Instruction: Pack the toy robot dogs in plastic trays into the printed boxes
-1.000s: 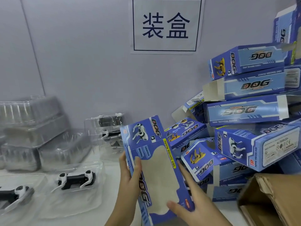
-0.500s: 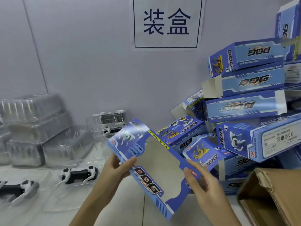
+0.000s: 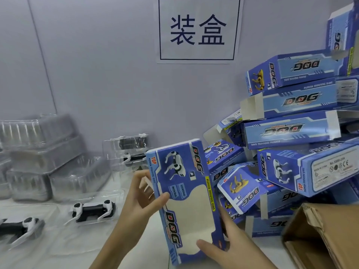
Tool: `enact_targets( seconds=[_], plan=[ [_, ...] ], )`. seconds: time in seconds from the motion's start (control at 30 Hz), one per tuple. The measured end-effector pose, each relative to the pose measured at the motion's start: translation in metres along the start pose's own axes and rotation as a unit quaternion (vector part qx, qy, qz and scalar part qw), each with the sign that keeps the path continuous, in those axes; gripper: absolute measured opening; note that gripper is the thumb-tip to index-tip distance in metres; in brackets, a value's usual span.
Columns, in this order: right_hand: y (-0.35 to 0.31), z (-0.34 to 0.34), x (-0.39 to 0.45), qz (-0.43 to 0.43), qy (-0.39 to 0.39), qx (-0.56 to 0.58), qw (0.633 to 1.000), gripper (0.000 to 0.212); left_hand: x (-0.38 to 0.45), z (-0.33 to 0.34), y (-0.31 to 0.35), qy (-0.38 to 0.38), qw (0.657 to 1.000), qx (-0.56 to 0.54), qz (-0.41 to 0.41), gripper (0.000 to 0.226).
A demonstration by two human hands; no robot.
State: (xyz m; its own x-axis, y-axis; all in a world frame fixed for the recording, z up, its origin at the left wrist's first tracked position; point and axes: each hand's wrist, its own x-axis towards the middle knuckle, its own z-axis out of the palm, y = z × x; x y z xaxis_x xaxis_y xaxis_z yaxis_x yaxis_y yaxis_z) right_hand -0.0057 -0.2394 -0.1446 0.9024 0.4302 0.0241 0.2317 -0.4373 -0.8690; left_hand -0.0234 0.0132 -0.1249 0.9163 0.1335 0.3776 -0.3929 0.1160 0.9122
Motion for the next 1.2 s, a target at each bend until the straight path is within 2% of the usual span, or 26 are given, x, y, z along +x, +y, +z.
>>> enact_targets(
  seconds=[0.1,0.23,0.4,0.47,0.6,0.67,0.7,0.73,0.77,0.8,0.83,0.87,0.9,0.93,0.97,1.0,1.1,1.2],
  plan=[
    [0.000,0.003,0.003,0.000,0.037,-0.032,0.999,0.081,-0.002,0.009,0.000,-0.020,1.000,0.014,0.018,0.064],
    [0.000,0.000,0.004,0.026,0.059,0.003,0.998,0.048,-0.002,0.016,0.003,-0.044,0.999,0.020,-0.005,0.085],
    [0.001,0.002,0.004,0.006,0.102,0.005,0.995,0.038,-0.006,0.017,-0.005,-0.072,0.987,0.122,-0.078,0.071],
    [0.004,0.003,0.004,-0.004,0.102,0.028,0.994,0.044,-0.008,0.012,-0.009,-0.071,0.984,0.128,-0.098,0.077],
    [0.006,0.005,0.003,0.009,0.047,0.105,0.993,0.090,-0.007,-0.003,-0.002,-0.114,0.972,0.124,-0.161,0.082],
    [0.008,0.005,0.005,0.012,0.031,0.111,0.993,0.088,-0.003,-0.001,0.011,-0.130,0.966,0.167,-0.151,0.103],
    [0.009,0.004,0.006,0.013,0.026,0.114,0.993,0.082,0.000,-0.001,0.017,-0.098,0.968,0.168,-0.157,0.110],
    [0.009,0.004,0.007,0.014,0.023,0.121,0.992,0.078,0.002,-0.003,0.020,-0.059,0.970,0.177,-0.157,0.101],
    [0.011,0.002,0.009,0.015,0.025,0.130,0.991,0.074,0.003,-0.008,0.021,-0.017,0.967,0.213,-0.138,0.072],
    [0.013,0.001,0.010,0.016,0.028,0.140,0.990,0.073,0.001,-0.016,0.024,0.032,0.952,0.284,-0.113,0.042],
    [0.014,0.000,0.011,0.018,0.032,0.150,0.988,0.073,0.001,-0.028,0.023,0.081,0.912,0.393,-0.090,0.034],
    [0.015,-0.001,0.012,0.019,0.031,0.159,0.987,0.072,-0.001,-0.043,0.018,0.116,0.851,0.505,-0.088,0.043],
    [0.016,-0.001,0.012,0.020,0.029,0.163,0.986,0.072,-0.005,-0.056,0.016,0.137,0.766,0.615,-0.124,0.056],
    [0.017,-0.001,0.013,0.021,0.029,0.164,0.986,0.071,-0.001,-0.060,0.012,0.145,0.686,0.691,-0.176,0.070],
    [0.018,-0.002,0.013,0.021,0.032,0.163,0.986,0.071,-0.001,-0.062,0.009,0.141,0.621,0.737,-0.229,0.080],
    [0.019,-0.002,0.014,0.020,0.038,0.162,0.986,0.072,-0.001,-0.060,0.005,0.133,0.586,0.752,-0.270,0.089],
    [0.019,-0.002,0.014,0.017,0.042,0.150,0.988,0.074,-0.003,-0.053,-0.015,0.099,0.542,0.779,-0.300,0.100],
    [0.016,-0.005,0.011,0.020,0.040,0.155,0.987,0.077,0.000,-0.044,-0.023,0.110,0.529,0.800,-0.260,0.077]
  ],
)
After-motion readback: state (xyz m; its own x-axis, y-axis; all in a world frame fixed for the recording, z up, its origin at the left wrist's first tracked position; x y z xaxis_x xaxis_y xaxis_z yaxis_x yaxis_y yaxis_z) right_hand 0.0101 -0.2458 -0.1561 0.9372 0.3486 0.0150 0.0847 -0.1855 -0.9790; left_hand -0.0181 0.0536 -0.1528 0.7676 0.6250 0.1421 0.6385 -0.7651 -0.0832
